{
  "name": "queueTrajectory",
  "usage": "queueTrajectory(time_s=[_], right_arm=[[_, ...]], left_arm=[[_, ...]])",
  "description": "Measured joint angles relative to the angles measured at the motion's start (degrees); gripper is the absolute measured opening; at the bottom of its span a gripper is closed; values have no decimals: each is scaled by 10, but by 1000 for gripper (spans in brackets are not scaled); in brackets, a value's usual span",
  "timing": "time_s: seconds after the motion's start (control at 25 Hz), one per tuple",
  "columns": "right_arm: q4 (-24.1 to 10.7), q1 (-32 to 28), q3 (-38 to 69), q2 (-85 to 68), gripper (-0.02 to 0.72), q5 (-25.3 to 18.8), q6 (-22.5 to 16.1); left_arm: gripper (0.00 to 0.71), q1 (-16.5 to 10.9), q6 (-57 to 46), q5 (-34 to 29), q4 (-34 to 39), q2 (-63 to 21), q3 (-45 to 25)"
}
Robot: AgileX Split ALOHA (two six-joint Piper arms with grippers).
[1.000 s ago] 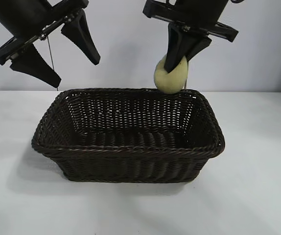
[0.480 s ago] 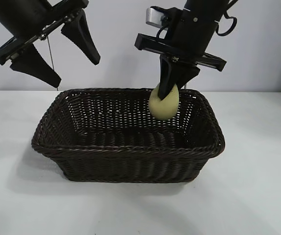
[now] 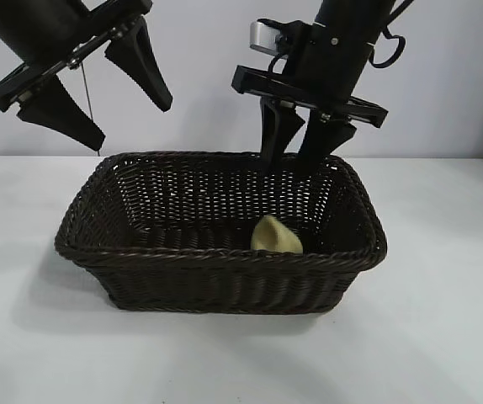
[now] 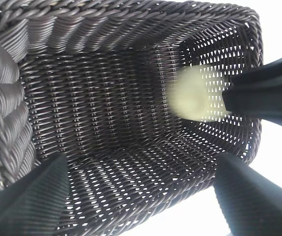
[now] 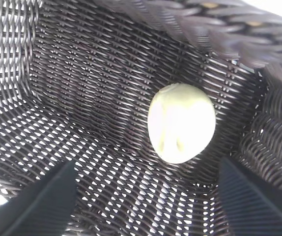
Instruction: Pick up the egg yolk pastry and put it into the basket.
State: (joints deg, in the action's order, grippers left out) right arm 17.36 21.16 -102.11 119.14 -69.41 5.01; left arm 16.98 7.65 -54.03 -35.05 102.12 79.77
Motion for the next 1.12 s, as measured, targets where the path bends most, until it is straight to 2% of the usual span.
queueTrajectory(time_s=[0.04,0.16,0.56,1.12], right_arm=[[0,0,0,0,542,0,2],[0,0,0,0,581,0,2],[0,-5,-2,-19,591,-2,-3],[-7,-69,-2,-117,591,-12,2]], left_arm=[[589,0,0,0,0,0,0],[589,0,0,0,0,0,0],[589,0,1,-2,0,0,0],[589,0,2,-2,0,0,0]])
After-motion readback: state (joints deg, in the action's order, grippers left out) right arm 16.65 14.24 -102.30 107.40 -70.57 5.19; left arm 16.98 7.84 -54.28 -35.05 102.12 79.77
